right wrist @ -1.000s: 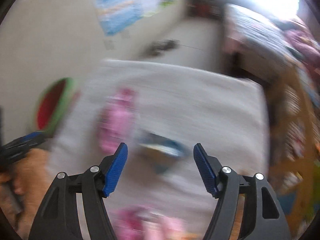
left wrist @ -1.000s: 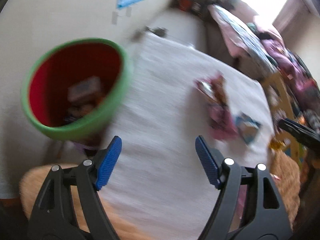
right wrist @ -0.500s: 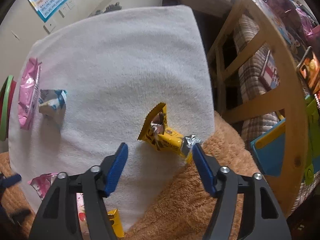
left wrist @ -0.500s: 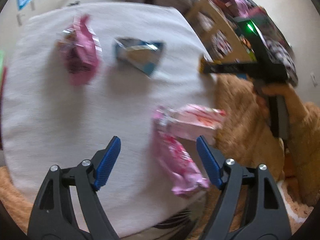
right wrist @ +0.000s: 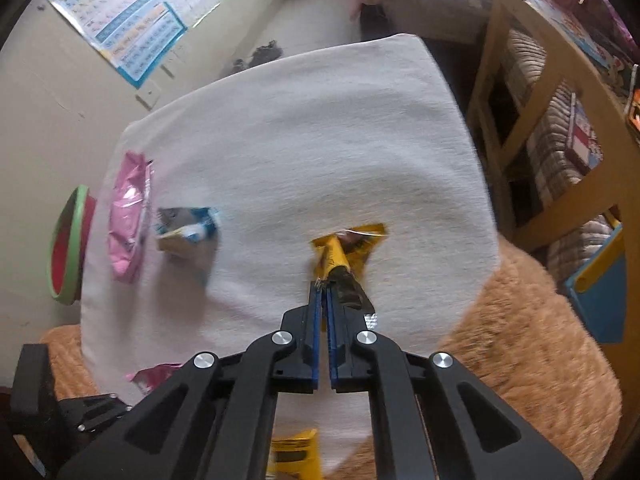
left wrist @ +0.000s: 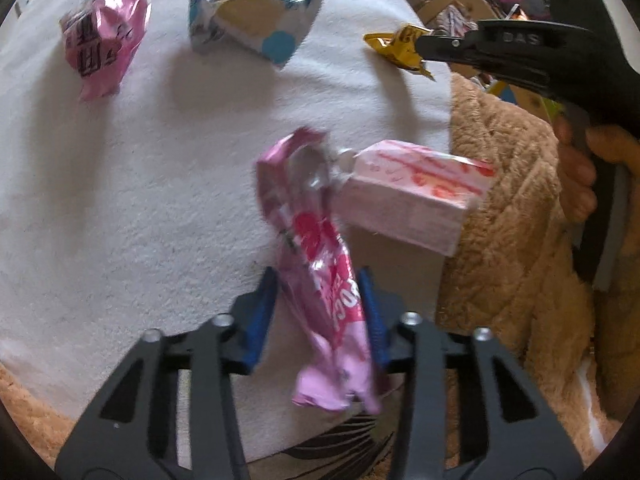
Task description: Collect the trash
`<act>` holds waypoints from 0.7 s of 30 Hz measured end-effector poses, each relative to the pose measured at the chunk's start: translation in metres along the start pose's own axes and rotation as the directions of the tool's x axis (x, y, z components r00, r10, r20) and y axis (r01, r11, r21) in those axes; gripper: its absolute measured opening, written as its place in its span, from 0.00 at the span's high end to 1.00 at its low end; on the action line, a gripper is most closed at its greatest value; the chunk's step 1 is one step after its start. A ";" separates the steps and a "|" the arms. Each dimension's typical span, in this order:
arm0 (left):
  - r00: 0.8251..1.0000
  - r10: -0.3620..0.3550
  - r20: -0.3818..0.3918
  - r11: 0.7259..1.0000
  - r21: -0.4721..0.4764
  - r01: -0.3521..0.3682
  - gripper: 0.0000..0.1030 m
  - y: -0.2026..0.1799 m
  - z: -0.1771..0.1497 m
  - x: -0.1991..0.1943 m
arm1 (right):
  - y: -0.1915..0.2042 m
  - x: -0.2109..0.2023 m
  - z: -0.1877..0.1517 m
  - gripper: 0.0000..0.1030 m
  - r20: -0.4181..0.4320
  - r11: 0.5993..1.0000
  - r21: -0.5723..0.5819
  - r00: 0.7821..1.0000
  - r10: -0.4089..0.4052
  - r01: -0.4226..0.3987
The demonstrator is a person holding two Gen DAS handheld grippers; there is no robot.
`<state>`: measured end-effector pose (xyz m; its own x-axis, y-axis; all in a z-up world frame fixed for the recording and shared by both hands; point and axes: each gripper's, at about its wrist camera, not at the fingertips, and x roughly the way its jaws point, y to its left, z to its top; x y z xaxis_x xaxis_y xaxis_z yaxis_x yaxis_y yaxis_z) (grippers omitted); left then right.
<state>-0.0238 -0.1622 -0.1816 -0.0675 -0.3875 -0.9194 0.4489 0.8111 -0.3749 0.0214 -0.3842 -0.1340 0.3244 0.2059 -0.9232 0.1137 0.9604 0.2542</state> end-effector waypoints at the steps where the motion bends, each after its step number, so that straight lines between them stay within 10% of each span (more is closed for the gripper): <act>1: 1.000 0.003 0.002 1.000 -0.008 -0.003 0.70 0.004 0.001 0.000 | 0.006 0.001 0.000 0.97 -0.003 1.000 -0.010 1.000 0.011 -0.011; 12: 0.995 0.065 0.081 0.994 -0.096 -0.057 0.82 0.036 0.003 -0.026 | 0.032 0.018 -0.009 0.96 -0.044 0.996 -0.062 0.998 0.054 -0.057; 14: 0.994 0.069 0.086 0.992 -0.112 -0.059 0.82 0.043 0.000 -0.030 | 0.031 0.018 -0.010 0.91 -0.051 0.996 -0.058 0.997 0.062 -0.065; 17: 0.991 0.085 0.100 0.990 -0.120 -0.073 0.81 0.046 0.002 -0.032 | 0.027 0.012 -0.010 0.57 -0.057 0.995 -0.035 0.994 0.094 -0.096; 21: 0.990 0.092 0.109 0.987 -0.140 -0.077 0.73 0.051 0.000 -0.034 | 0.021 -0.001 -0.008 0.56 -0.030 0.990 0.004 0.990 0.140 -0.140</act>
<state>0.0011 -0.1078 -0.1693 0.0715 -0.3562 -0.9317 0.3238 0.8918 -0.3161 0.0163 -0.3631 -0.1300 0.3090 0.3441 -0.8866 0.0710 0.9213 0.3823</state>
